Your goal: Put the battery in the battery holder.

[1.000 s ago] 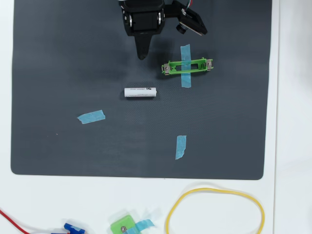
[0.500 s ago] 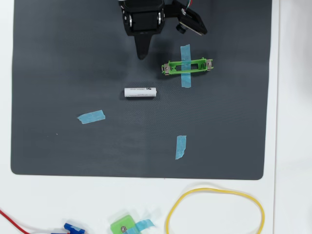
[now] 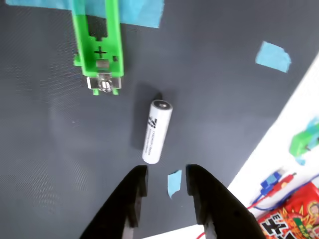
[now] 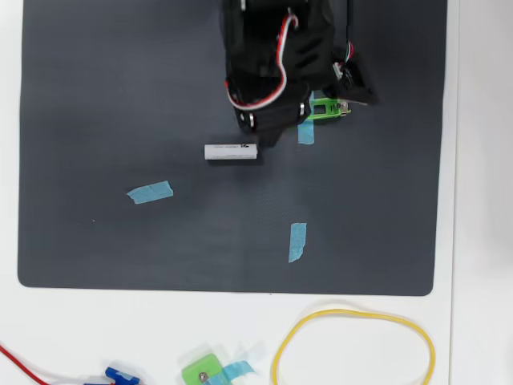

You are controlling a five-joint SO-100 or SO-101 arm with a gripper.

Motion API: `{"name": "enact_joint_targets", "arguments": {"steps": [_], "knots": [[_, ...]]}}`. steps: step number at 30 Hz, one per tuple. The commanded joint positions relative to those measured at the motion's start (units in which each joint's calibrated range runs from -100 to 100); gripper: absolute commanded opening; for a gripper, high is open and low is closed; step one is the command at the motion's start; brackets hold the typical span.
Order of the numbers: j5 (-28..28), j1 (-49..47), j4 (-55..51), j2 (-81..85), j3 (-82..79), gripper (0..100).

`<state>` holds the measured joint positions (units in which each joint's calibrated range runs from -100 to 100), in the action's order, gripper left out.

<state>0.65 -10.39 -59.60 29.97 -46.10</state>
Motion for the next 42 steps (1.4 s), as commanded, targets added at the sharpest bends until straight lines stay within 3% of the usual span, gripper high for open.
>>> {"name": "enact_joint_targets", "arguments": {"steps": [1, 10, 20, 25, 42], "knots": [[0.1, 0.2, -1.8, -13.2, 9.9, 7], [1.9, 0.7, -7.7, -20.1, 17.3, 8], [-0.3, 5.7, -7.3, -21.3, 18.0, 21], [-4.1, 6.1, -4.2, -28.9, 18.2, 20], [-5.6, 5.6, -4.3, -34.2, 20.7, 20]]}}
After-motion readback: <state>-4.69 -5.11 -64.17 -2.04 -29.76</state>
